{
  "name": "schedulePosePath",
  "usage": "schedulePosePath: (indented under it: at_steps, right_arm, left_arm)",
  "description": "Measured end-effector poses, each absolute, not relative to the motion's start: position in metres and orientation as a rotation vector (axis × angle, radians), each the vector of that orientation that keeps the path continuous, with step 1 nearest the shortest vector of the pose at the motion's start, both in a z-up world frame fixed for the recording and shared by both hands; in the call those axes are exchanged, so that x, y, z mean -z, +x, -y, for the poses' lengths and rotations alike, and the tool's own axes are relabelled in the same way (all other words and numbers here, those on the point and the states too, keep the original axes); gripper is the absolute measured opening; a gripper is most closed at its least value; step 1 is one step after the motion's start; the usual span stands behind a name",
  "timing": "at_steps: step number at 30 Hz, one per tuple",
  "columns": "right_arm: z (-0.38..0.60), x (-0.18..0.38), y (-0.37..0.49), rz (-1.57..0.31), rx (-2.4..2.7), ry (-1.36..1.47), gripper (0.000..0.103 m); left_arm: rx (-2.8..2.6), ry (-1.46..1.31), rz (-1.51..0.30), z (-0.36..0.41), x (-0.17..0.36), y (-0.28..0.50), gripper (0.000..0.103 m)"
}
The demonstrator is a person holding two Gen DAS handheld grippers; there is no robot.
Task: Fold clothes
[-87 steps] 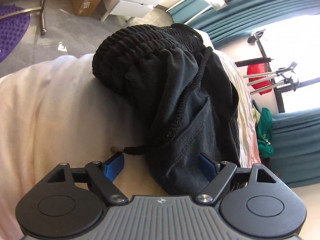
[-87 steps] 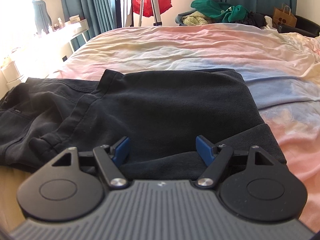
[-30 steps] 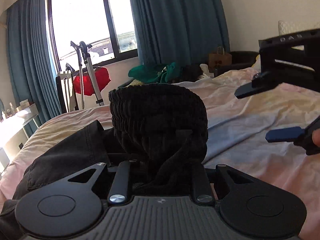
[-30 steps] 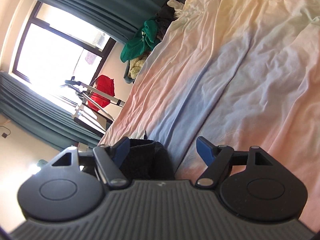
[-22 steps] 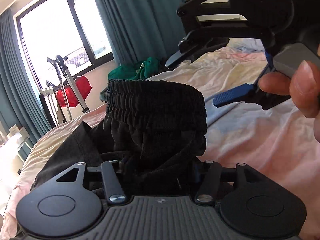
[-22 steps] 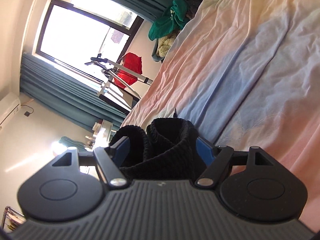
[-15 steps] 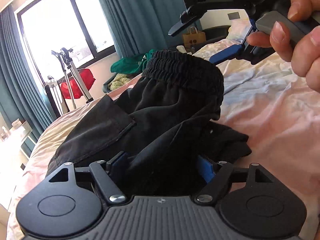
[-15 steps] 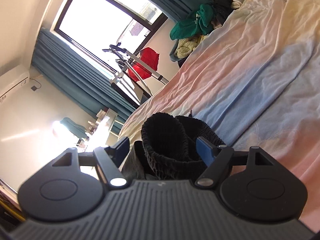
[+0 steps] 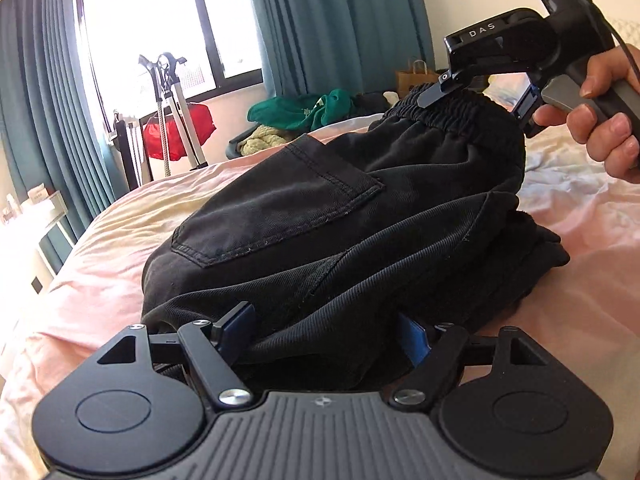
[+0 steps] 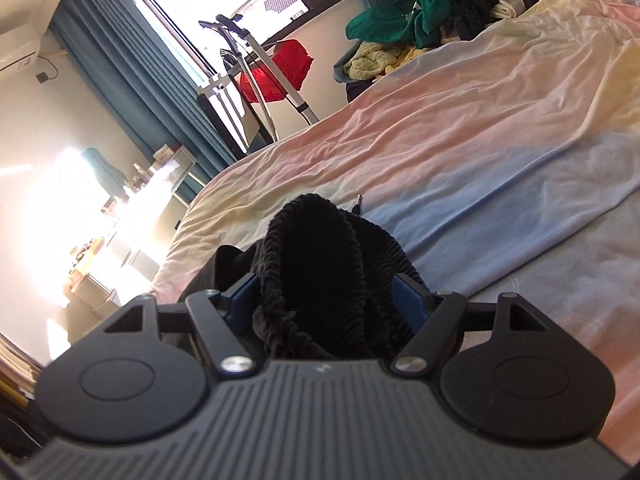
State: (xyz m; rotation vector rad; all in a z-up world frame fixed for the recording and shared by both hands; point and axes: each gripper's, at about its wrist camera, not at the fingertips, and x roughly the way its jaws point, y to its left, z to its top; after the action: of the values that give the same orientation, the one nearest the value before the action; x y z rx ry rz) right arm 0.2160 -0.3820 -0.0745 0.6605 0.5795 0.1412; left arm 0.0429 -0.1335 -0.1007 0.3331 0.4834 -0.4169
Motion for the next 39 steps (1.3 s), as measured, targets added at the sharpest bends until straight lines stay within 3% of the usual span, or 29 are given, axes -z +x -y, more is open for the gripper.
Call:
schedulePosePath:
  at_steps: [5,17,18,20,23,26,32,39]
  right_arm:
    - [0.364,0.064,0.217,-0.537,-0.158,0.595,0.077]
    - [0.348,0.090,0.235,-0.632,0.003,0.484,0.075]
    - [0.351,0.091,0.234,-0.631,0.001,0.513,0.070]
    - [0.357,0.091,0.229,-0.623,-0.021,0.572,0.045]
    - [0.366,0.092,0.223,-0.610,-0.030,0.622,0.029]
    - [0.373,0.091,0.218,-0.587,-0.043,0.681,0.021]
    - [0.370,0.068,0.197,-0.483,-0.019,0.608,0.019]
    - [0.385,0.102,0.213,-0.603,0.039,0.666,0.022]
  left_arm:
    - [0.431,0.305,-0.490,0.126,0.100,0.049,0.079]
    - [0.431,0.290,-0.458,0.118,0.108,0.053,0.083]
    - [0.430,0.310,-0.455,0.120,0.110,0.053,0.083]
    - [0.428,0.321,-0.450,0.121,0.110,0.052,0.084]
    - [0.418,0.300,-0.451,0.122,0.110,0.052,0.084]
    - [0.411,0.293,-0.440,0.124,0.110,0.049,0.084]
    - [0.442,0.277,-0.413,0.123,0.107,0.042,0.082]
    - [0.463,0.225,-0.426,0.117,0.103,0.048,0.082]
